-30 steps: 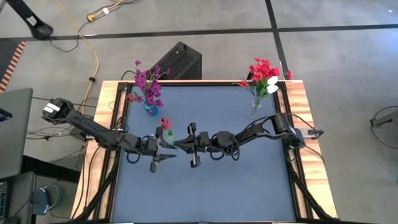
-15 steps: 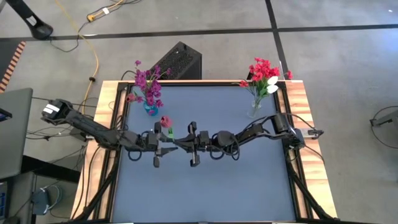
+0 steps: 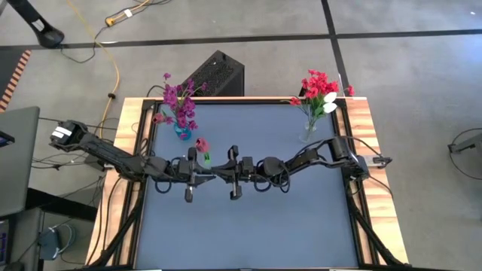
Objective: Sort flowers into vase by color
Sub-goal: Put the red tulip into the blue vase
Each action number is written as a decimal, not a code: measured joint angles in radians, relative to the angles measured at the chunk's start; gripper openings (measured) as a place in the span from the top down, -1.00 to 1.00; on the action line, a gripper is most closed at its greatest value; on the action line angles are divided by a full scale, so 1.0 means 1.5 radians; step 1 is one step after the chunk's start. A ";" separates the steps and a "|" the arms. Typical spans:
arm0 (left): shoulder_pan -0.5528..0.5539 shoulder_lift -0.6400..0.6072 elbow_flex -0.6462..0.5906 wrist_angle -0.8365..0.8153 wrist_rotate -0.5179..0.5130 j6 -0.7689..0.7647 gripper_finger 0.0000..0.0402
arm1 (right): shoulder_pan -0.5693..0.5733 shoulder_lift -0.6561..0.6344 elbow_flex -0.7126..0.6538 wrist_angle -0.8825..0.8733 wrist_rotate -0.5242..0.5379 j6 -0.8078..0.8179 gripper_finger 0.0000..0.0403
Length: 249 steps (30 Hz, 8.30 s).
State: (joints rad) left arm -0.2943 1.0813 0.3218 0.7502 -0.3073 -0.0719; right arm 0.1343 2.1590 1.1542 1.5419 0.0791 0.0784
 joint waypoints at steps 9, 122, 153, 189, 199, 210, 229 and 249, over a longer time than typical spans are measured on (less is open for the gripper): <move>-0.001 -0.001 0.000 -0.031 0.001 -0.008 0.99 | -0.004 0.000 0.000 -0.074 -0.057 0.040 0.56; -0.020 -0.214 0.098 -0.871 -0.131 -0.390 0.57 | -0.246 0.255 0.409 -0.265 0.017 0.000 0.87; 0.128 -0.381 0.098 -0.876 -0.025 -0.248 0.57 | -0.235 0.253 0.448 -0.345 0.034 -0.021 0.86; 0.327 -0.358 -0.155 -0.567 -0.316 -0.130 -0.07 | -0.248 0.253 0.448 -0.338 0.036 -0.088 0.86; 0.440 -0.349 -0.154 -0.470 -0.213 0.032 -0.07 | -0.248 0.253 0.448 -0.340 0.033 -0.088 0.86; 0.518 -0.323 -0.207 -0.331 -0.149 0.058 -0.07 | -0.248 0.253 0.448 -0.339 0.032 -0.088 0.85; 0.531 -0.320 -0.209 -0.301 -0.097 0.093 0.07 | -0.248 0.253 0.448 -0.338 0.031 -0.087 0.86; 0.546 -0.320 -0.210 -0.332 -0.114 0.082 0.84 | -0.248 0.254 0.448 -0.383 0.017 -0.087 0.86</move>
State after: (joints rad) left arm 0.5252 0.6019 0.0071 0.2519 -0.4781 0.0504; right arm -0.2382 2.5404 1.8263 0.9678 0.1043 -0.0528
